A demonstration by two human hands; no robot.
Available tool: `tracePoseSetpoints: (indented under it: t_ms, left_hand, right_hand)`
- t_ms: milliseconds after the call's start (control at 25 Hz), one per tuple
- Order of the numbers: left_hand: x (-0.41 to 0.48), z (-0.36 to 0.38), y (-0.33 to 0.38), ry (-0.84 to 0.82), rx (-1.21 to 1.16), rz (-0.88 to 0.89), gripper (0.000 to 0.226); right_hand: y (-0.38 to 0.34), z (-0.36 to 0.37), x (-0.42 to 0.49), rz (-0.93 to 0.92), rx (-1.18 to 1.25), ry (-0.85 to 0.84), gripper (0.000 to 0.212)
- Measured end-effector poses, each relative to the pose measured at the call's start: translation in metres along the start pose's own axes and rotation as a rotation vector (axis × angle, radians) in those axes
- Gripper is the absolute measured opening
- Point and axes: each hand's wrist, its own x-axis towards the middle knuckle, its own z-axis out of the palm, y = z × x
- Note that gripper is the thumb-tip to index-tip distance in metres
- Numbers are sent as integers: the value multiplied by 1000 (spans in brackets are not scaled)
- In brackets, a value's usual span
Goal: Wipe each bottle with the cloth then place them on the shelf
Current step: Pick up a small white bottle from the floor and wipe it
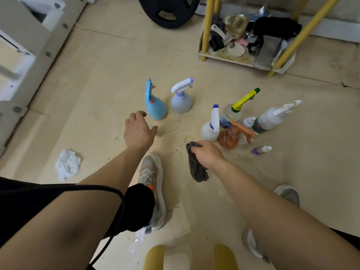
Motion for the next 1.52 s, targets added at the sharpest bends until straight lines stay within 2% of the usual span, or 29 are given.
tracePoseSetpoints:
  t_ms: [80,240,800,1000,1160,1360,1520]
  left_hand:
    - [8,6,-12,-63,-29,-51,61]
    - [18,22,-20,-159,-59,-43,50]
    - [32,28,-11,-201,-8,62,19]
    - [20,-27,33,-273,21,268,21]
    - [5,-92,80,-375,-67,436,16]
    - [-28,-186,151,-461,-396,619,3]
    - [-46,-224,191,-533,-665,695,10]
  right_hand:
    - [-3,6,7,3,-12,-12,24]
    - [-1,9,18,22,-26,-22,20]
    - [13,-13,15,52,-20,7,31]
    - [-21,-43,-23,-35,-31,54,33]
    - [-52,-79,-70,-162,-22,132,30]
    - [-86,-137,-136,-351,127,275,19]
    - [-99,-177,-178,-448,285,339,21]
